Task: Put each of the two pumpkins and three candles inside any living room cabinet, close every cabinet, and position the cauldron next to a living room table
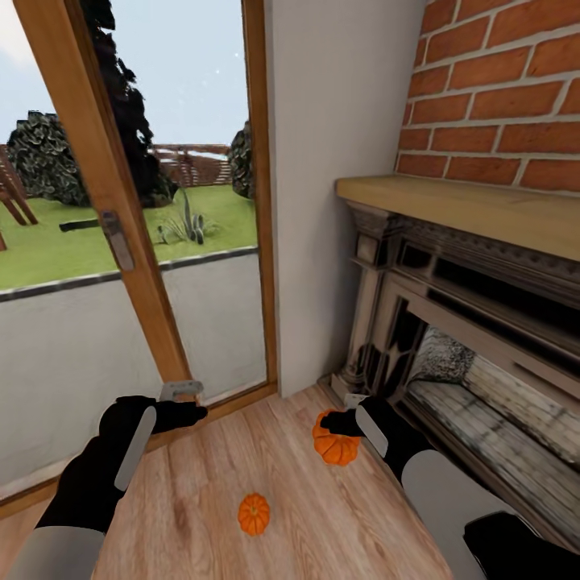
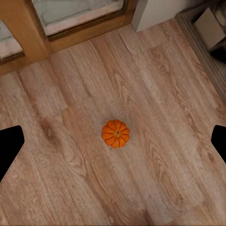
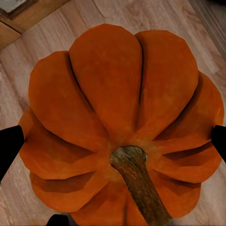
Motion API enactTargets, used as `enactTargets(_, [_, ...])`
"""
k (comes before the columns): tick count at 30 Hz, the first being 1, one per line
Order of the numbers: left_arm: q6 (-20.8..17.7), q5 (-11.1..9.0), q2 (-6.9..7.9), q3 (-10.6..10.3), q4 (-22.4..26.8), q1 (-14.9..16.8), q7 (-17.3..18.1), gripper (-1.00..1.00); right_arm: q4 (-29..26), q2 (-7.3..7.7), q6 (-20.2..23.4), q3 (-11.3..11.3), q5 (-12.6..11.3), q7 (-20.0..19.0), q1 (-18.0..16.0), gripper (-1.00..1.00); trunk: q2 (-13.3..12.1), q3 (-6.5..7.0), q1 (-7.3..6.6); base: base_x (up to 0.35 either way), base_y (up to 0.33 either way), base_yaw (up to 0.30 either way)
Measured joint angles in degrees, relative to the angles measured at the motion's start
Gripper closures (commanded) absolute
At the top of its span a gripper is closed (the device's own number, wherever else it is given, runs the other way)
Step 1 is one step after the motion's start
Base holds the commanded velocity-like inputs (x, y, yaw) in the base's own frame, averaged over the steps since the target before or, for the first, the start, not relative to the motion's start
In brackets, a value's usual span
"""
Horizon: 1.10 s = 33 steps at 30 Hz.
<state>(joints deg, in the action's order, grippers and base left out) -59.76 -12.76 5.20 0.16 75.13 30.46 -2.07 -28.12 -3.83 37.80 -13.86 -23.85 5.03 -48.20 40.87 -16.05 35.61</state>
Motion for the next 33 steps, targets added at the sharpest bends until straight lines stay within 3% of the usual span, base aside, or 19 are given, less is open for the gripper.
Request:
enactTargets(16, [0.0, 0.03, -0.02, 0.0, -1.8, 0.55, 0.03, -1.0, 0.0, -0.04, 0.01, 0.0, 0.0, -0.07, 0.0, 1.0, 0.0, 0.0, 0.01, 0.28, 0.014, 0.0])
enactTargets(25, [0.0, 0.03, 0.03, -0.01, -10.27, 4.08, 0.08, -1.0, -0.01, -0.05, -0.01, 0.01, -0.14, -0.11, -0.01, 1.0, 0.0, 0.0, 0.03, 0.073, 0.0, 0.0])
enactTargets(30, [0.0, -0.11, 0.18, -0.13, -19.14, 7.24, 0.14, -1.0, -0.56, -0.05, -0.01, 0.02, -0.12, -0.14, 0.0, 1.0, 0.0, 0.01, 0.03, 0.006, 0.0, 0.0])
enactTargets(33, [1.34, -0.17, 0.28, -0.23, -27.11, 9.92, 0.17, -1.0, -3.58, -0.01, 0.0, -0.01, -0.01, -0.08, 0.1, 1.0, -0.01, 0.01, 0.04, 0.002, 0.0, 0.0])
